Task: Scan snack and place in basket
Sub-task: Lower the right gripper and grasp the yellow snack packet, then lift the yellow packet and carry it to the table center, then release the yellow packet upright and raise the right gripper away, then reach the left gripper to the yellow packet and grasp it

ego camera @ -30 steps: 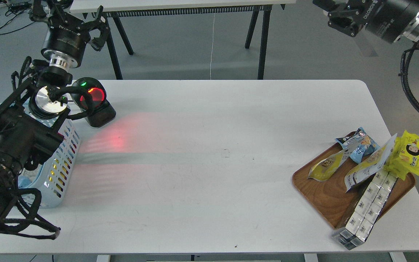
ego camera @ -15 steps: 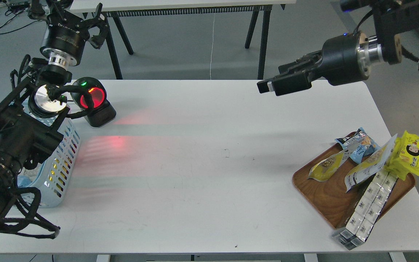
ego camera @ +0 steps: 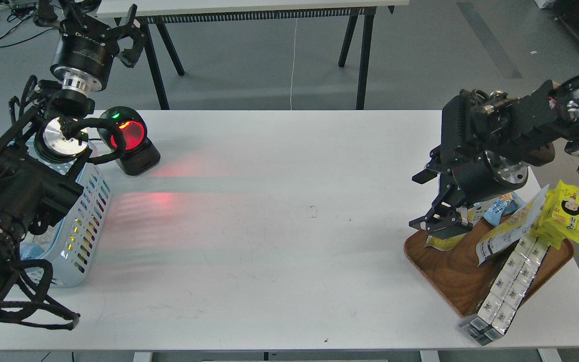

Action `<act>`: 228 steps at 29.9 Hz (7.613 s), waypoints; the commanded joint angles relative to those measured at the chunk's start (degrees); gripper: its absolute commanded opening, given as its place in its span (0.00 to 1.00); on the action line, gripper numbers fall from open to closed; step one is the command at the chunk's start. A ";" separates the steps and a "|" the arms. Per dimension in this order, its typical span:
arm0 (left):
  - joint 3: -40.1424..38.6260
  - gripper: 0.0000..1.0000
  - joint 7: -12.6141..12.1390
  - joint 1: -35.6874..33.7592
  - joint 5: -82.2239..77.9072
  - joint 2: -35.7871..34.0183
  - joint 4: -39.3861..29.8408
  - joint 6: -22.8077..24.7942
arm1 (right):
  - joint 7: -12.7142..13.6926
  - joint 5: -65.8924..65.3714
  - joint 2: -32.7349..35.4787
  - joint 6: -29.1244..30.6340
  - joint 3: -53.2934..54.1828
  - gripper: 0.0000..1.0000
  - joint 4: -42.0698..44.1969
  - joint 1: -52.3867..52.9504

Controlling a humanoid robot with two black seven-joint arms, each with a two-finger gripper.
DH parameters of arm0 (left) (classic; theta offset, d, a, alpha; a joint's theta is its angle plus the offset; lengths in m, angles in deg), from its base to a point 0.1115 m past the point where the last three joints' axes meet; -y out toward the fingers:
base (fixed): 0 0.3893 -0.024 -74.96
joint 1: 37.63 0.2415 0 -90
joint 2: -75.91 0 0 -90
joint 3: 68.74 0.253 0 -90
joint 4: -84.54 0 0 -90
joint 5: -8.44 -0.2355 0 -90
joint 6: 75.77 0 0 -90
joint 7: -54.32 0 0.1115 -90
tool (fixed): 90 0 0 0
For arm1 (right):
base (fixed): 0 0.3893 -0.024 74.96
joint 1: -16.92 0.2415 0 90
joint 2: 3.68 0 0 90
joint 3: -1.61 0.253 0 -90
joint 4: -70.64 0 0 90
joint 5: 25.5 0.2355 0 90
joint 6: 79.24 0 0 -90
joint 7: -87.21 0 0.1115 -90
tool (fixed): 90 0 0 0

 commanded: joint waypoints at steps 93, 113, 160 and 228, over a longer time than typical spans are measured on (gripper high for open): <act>0.25 1.00 1.70 -0.07 -0.08 -1.24 0.47 -0.01 | 0.00 18.56 -35.78 -2.37 4.30 0.00 24.54 -0.14; 0.16 1.00 1.79 -0.07 -0.17 -1.42 0.47 -0.01 | 0.00 18.56 -39.92 -2.37 4.21 0.00 35.18 -7.36; 6.56 1.00 0.65 -3.05 -0.70 -5.99 -0.94 -0.01 | 0.00 25.14 -4.51 -2.37 33.55 0.97 18.57 -14.98; 46.22 0.79 1.79 -17.39 -128.07 -0.54 -36.64 -3.13 | 0.00 117.61 -19.79 15.87 72.68 0.99 60.85 -60.44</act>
